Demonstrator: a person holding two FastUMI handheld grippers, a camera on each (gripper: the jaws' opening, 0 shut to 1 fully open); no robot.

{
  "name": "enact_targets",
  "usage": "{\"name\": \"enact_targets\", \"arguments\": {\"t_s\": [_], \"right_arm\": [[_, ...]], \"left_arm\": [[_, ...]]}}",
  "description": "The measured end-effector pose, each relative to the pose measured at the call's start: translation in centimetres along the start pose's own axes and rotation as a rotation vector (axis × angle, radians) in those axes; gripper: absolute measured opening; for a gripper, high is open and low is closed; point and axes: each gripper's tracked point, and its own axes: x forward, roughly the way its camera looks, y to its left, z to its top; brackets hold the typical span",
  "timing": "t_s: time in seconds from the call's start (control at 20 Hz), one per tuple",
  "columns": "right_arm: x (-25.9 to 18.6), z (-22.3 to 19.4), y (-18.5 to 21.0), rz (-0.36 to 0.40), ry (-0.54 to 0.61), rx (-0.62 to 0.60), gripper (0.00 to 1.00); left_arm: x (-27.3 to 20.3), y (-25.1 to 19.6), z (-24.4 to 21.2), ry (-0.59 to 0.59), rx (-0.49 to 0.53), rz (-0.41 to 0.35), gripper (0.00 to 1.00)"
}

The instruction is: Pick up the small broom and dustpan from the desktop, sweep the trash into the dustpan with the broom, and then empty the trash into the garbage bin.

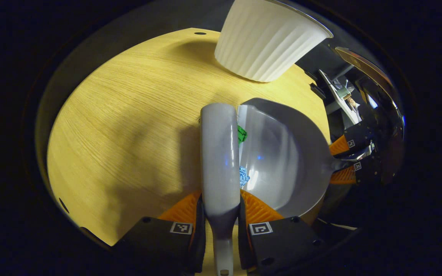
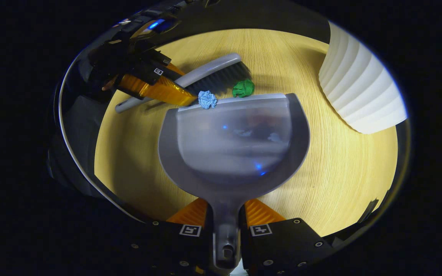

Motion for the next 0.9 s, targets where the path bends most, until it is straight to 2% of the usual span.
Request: {"name": "enact_targets", "arguments": {"t_s": [0.05,0.1,0.15,0.2,0.25,0.3,0.35,0.4,0.45,0.55,0.7,0.8,0.9], "right_arm": [[0.0,0.2,0.1,0.000,0.002,0.002,0.31],[0.1,0.4,0.0,0.000,0.001,0.003,0.31],[0.2,0.7,0.0,0.000,0.000,0.006,0.31],[0.5,1.0,0.1,-0.001,-0.002,0.006,0.31],[0.8,1.3,0.2,-0.002,-0.003,0.008,0.40],[1.2,1.7,0.3,-0.004,-0.005,0.010,0.31],[1.5,2.2,0.3,-0.005,-0.006,0.013,0.40],[1.7,2.6,0.3,-0.005,-0.009,0.016,0.40],[1.8,3.1,0.2,-0.008,-0.012,0.019,0.31],[1.8,3.7,-0.4,-0.010,-0.020,0.021,0.31],[2.0,3.4,-1.2,-0.011,-0.034,0.029,0.31],[2.3,2.7,-1.4,-0.014,-0.045,0.032,0.31],[2.5,1.9,-1.7,-0.013,-0.051,0.037,0.31]], "left_arm": [[1.4,5.6,1.4,0.003,0.004,-0.015,0.40],[-1.4,2.6,2.2,0.003,0.009,-0.029,0.40],[-2.2,7.7,0.9,0.004,0.012,-0.046,0.40],[-9.2,4.8,4.7,0.003,0.014,-0.063,0.40],[-8.3,2.8,4.8,0.009,0.014,-0.084,0.40],[-8.7,1.7,5.1,0.017,0.015,-0.106,0.40],[-9.0,1.6,4.8,0.024,0.016,-0.126,0.40],[-8.8,1.5,4.6,0.031,0.014,-0.147,0.40],[-8.7,0.7,4.3,0.040,0.010,-0.175,0.40],[-9.3,1.0,4.0,0.035,0.001,-0.197,0.40],[-10.7,1.3,4.6,-0.009,-0.011,-0.168,0.39],[-11.5,2.6,4.4,-0.034,-0.033,-0.104,0.39],[-12.4,4.1,5.4,-0.107,-0.089,-0.034,0.40]]}}
